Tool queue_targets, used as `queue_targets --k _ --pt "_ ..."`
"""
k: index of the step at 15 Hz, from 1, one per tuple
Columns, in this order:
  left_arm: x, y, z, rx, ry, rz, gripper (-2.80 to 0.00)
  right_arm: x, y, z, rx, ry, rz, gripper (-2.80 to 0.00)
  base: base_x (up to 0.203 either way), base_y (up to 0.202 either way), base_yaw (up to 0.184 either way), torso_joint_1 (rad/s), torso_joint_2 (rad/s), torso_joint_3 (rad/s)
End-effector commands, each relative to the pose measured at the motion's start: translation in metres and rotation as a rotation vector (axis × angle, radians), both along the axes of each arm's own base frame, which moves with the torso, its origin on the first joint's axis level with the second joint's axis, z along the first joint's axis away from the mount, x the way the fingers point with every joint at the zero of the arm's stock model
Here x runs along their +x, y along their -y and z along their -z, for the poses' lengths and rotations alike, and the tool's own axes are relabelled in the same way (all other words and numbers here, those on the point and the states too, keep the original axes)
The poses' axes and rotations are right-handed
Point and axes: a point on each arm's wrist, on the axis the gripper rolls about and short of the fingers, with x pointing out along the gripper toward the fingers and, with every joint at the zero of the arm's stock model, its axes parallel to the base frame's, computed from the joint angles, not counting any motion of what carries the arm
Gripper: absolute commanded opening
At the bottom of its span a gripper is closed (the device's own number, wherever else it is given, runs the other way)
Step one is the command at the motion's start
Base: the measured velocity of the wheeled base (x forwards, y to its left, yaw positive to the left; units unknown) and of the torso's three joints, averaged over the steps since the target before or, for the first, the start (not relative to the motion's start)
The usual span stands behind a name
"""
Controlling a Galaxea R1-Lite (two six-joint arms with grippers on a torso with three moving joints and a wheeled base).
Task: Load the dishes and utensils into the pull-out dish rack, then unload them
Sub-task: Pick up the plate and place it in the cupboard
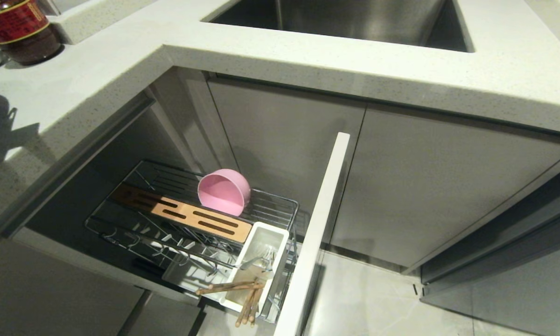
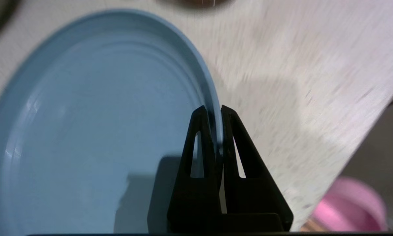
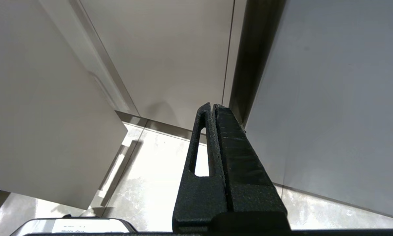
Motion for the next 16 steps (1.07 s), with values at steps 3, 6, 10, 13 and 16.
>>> queue_targets --k 3,6,10,13,16 --pt "-0.049 -0.007 -0.028 0.034 0.218 -0.005 -2.80 0.002 0.000 0.007 0.000 -0.025 -0.001 -2.80 0.000 0.000 0.000 0.000 0.00 0.000" --pt "-0.068 -0.003 -0.045 -0.023 0.411 0.062 -2.80 0.002 0.000 0.007 0.000 -0.025 -0.001 -2.80 0.000 0.000 0.000 0.000 0.00 0.000" --pt "-0.085 0.002 -0.071 -0.173 0.789 0.268 -2.80 0.002 0.000 0.007 0.000 -0.025 -0.001 -2.80 0.000 0.000 0.000 0.000 0.00 0.000" --pt "-0.087 0.019 -0.079 -0.346 0.883 0.490 -2.80 0.002 0.000 0.007 0.000 -0.025 -0.001 -2.80 0.000 0.000 0.000 0.000 0.00 0.000" --pt "-0.087 0.046 -0.077 -0.590 0.863 0.767 -2.80 0.002 0.000 0.007 0.000 -0.025 -0.001 -2.80 0.000 0.000 0.000 0.000 0.00 0.000"
